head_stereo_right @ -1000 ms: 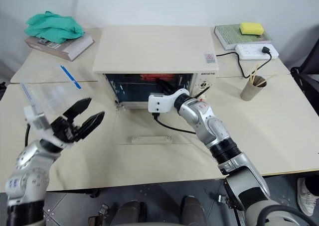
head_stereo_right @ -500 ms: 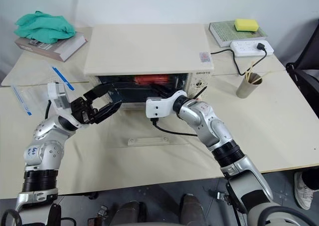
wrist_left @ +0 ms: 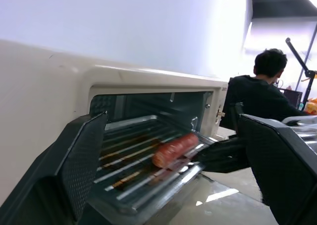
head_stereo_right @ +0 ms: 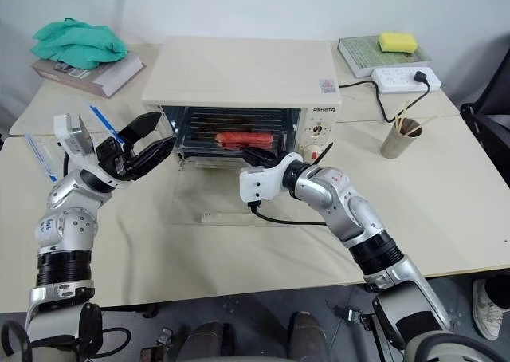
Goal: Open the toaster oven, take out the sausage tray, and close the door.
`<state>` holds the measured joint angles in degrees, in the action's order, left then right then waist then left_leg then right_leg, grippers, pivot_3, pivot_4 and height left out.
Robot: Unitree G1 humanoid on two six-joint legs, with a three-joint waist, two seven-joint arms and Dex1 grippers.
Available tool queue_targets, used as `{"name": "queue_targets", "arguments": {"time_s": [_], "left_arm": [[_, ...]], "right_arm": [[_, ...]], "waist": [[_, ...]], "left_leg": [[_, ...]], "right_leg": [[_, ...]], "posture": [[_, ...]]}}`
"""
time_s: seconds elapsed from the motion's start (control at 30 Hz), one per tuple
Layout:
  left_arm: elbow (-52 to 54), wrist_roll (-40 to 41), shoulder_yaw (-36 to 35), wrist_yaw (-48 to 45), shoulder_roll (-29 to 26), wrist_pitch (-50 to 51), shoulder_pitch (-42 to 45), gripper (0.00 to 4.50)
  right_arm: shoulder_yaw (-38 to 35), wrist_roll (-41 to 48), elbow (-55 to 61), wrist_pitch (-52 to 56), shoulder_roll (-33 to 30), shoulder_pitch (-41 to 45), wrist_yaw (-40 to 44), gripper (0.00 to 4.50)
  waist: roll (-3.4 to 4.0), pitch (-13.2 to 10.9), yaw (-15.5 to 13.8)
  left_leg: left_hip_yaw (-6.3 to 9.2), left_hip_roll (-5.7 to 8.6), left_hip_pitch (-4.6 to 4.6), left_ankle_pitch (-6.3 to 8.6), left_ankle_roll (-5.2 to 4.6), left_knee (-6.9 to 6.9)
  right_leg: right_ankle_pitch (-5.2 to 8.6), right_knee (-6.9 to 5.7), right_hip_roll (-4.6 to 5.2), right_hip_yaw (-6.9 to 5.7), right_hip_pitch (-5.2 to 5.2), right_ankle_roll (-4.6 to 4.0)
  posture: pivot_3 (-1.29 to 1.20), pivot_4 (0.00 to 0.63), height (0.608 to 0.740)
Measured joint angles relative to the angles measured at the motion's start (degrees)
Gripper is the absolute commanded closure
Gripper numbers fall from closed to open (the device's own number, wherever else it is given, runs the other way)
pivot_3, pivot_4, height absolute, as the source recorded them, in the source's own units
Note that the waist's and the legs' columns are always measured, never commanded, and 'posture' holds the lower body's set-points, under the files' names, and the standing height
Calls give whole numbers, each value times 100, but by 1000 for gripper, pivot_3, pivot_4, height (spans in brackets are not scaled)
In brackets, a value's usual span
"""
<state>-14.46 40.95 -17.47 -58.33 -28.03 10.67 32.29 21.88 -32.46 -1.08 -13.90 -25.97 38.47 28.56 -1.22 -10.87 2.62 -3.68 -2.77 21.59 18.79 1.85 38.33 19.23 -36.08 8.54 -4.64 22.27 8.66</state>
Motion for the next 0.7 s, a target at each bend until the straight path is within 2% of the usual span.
{"name": "queue_targets", "arguments": {"time_s": [0.47, 0.7], "left_arm": [[-214, -68, -54, -37, -6, 206, 88, 0], [95, -28, -236, 161, -24, 598, -379, 0]], "right_arm": [[-345, 265, 1488, 27, -657, -1403, 414, 4497], [-494, 467, 1968, -12, -753, -1826, 505, 4497]], "waist": [[-2, 0, -216], [-2, -1, -233]], "left_leg": [[-1, 0, 3, 2, -3, 20], [-2, 0, 3, 2, -3, 22]], "right_leg": [[0, 4, 0, 1, -6, 0], [0, 4, 0, 2, -6, 0]], "posture": [[0, 150, 740], [0, 150, 740]]}}
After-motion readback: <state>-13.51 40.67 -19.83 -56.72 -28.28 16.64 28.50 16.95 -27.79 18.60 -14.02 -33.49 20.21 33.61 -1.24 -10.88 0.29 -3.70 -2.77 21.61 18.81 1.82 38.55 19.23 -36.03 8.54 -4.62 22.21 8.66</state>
